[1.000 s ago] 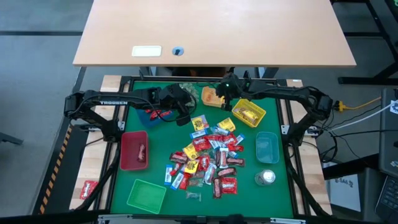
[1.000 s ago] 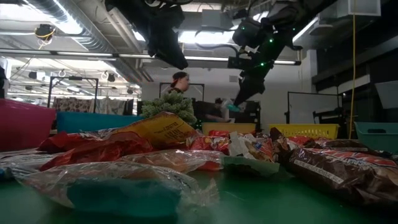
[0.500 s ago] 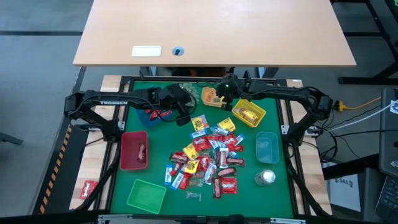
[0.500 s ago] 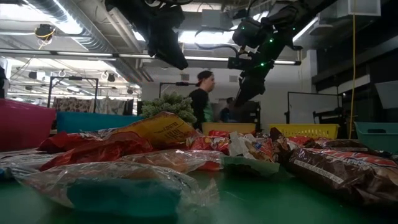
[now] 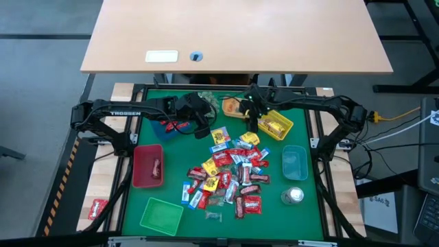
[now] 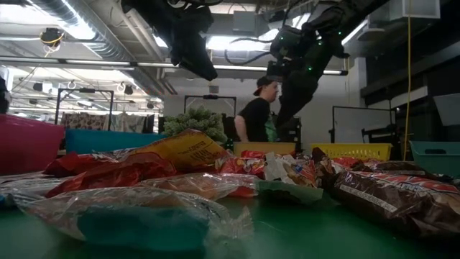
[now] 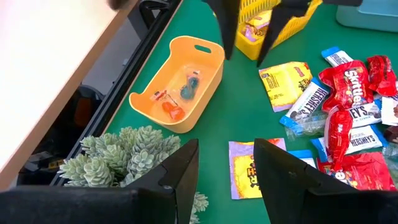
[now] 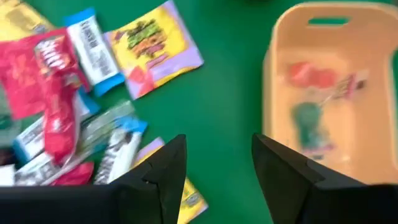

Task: Sort candy
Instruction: Put the yellow candy into the yellow bin

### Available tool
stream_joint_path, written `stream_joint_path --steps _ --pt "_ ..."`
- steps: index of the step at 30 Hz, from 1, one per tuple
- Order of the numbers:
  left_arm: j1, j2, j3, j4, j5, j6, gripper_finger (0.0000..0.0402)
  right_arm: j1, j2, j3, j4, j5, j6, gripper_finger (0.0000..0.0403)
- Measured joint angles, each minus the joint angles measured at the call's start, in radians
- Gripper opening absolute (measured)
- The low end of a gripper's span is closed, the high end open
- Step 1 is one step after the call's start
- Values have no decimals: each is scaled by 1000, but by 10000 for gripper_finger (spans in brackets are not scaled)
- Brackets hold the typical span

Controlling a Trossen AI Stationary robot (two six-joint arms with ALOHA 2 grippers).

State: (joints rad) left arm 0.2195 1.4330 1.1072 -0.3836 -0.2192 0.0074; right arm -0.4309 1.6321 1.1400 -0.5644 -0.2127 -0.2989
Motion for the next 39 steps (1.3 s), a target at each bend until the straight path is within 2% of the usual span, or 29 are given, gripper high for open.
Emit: stream_joint_path --steps 10,16,24,32,39 --pt "0 0 0 0 0 0 141 26 0 -4 -97 -73 -3 179" --pt "0 0 0 0 0 0 141 88 0 -48 -93 -74 -102 179" --pt "0 0 0 0 0 0 141 143 0 -108 -59 138 -155 179" --pt "0 0 0 0 0 0 141 143 6 -171 51 141 -155 179" --pt "0 0 0 1 0 0 141 143 78 -176 145 142 -154 179"
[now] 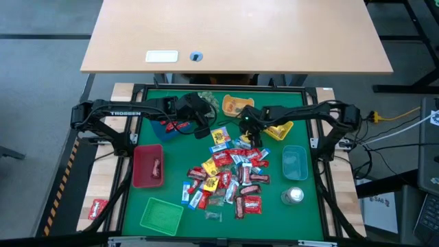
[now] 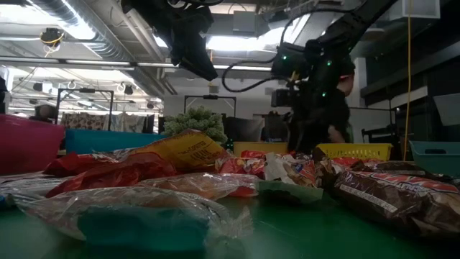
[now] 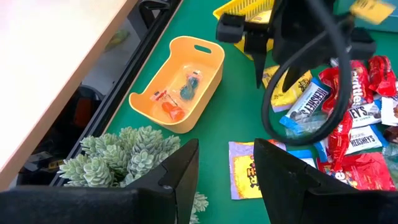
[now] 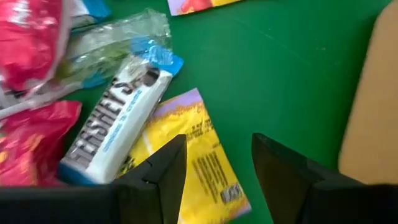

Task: Sort candy
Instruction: Put the yellow candy into the yellow bin

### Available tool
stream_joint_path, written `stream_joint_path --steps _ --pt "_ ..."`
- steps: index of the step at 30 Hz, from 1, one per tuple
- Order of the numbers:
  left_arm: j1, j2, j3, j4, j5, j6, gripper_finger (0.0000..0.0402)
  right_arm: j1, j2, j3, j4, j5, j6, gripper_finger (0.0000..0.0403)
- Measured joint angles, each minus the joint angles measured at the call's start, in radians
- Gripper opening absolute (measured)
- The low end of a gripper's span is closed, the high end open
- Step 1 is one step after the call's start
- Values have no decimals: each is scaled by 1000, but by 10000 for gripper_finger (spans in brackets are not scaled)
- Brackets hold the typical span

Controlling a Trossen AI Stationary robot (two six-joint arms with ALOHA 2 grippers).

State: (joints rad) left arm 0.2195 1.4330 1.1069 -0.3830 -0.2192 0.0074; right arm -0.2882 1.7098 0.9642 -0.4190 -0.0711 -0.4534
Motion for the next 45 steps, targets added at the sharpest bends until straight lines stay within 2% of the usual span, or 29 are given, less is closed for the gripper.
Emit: stream_joint_path --steps 9,14,19,28,36,45 --pt "0 0 0 0 0 -4 141 0 84 6 30 -8 3 179" --pt "0 0 0 0 0 -4 141 -1 91 5 28 -54 3 170" --pt "0 0 0 0 0 -4 141 -1 93 4 23 -73 12 123" --pt "0 0 0 0 0 -4 141 0 94 3 16 -100 35 9" --pt "0 0 0 0 0 -4 141 0 81 13 9 -103 38 5" --pt "0 0 0 0 0 -5 141 0 -2 104 -124 -96 38 2"
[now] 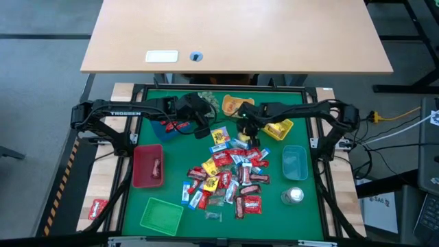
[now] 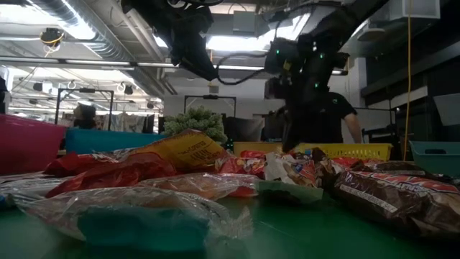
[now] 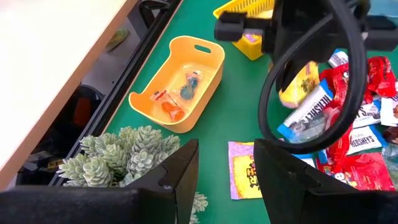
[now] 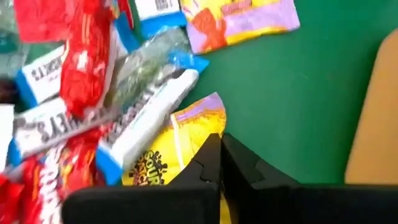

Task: Sort candy
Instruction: Put the yellow candy into the yellow bin

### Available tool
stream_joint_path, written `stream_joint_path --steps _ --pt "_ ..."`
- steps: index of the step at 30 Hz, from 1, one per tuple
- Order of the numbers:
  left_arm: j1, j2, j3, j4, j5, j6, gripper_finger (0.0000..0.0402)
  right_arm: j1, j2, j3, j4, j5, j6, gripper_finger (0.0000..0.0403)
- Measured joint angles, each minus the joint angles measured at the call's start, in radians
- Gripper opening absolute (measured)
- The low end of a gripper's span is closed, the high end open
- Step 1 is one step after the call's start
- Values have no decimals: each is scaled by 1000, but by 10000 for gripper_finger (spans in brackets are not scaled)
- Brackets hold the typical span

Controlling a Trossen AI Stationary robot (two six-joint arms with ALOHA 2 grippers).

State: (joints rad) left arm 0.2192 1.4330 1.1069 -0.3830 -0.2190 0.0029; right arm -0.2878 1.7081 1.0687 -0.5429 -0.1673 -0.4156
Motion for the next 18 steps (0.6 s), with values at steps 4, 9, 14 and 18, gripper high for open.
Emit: stream_joint_path --steps 4,9,14,18 --pt "0 0 0 0 0 0 141 0 -45 47 -78 2 -1 2" --pt "0 0 0 0 0 0 141 0 -104 89 -178 2 -3 1" --pt "0 0 0 0 0 0 141 -1 -173 118 -281 31 -9 1" --pt "0 0 0 0 0 0 141 -5 -221 119 -368 130 -9 1"
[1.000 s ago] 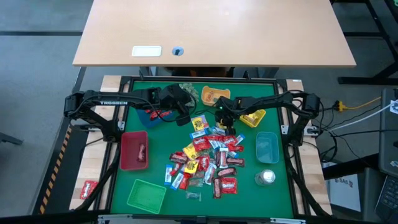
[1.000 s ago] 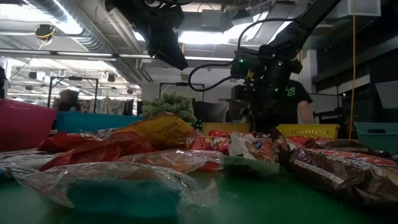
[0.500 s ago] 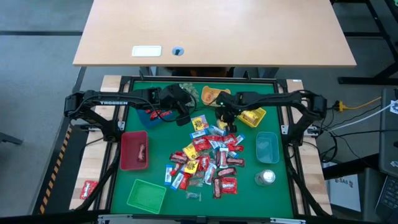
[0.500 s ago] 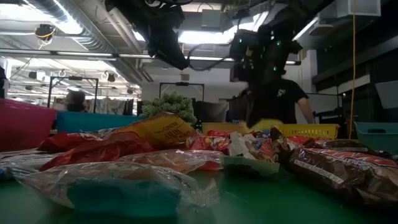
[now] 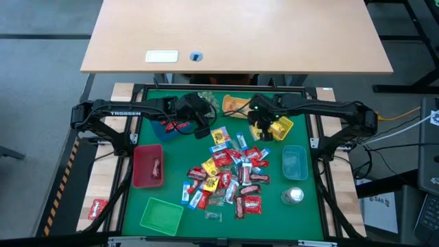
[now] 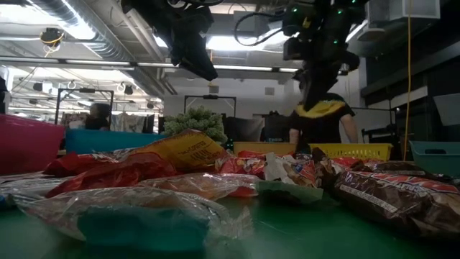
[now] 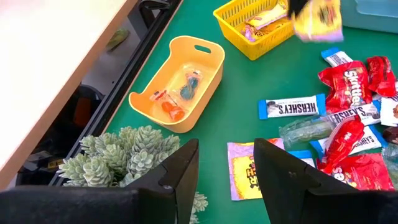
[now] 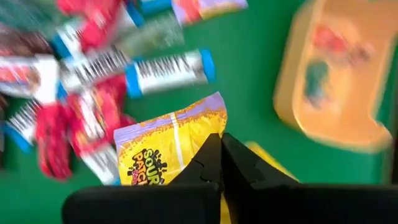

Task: Sort candy
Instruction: Put the yellow candy into the yellow bin

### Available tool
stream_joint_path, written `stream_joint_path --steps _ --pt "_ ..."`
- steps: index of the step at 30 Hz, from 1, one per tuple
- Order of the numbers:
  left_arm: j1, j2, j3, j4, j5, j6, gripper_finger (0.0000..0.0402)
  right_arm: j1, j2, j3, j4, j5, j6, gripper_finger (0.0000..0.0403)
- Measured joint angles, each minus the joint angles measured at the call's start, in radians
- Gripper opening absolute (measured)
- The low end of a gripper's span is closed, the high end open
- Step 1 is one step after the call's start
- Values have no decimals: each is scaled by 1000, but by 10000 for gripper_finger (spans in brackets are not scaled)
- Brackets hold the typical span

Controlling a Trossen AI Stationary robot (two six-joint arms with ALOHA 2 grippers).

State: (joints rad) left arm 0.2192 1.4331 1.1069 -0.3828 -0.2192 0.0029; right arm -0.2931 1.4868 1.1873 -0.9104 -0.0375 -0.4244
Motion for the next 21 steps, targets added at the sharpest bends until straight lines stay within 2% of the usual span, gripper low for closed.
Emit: stream_joint_path --steps 3,14,21 --pt "0 0 0 0 0 0 141 -20 -25 0 -67 44 1 1" --pt "0 0 0 -1 2 0 141 -219 -78 -136 -86 29 58 1" --pt "0 0 0 -1 3 0 141 -260 -78 -146 -82 28 59 1"
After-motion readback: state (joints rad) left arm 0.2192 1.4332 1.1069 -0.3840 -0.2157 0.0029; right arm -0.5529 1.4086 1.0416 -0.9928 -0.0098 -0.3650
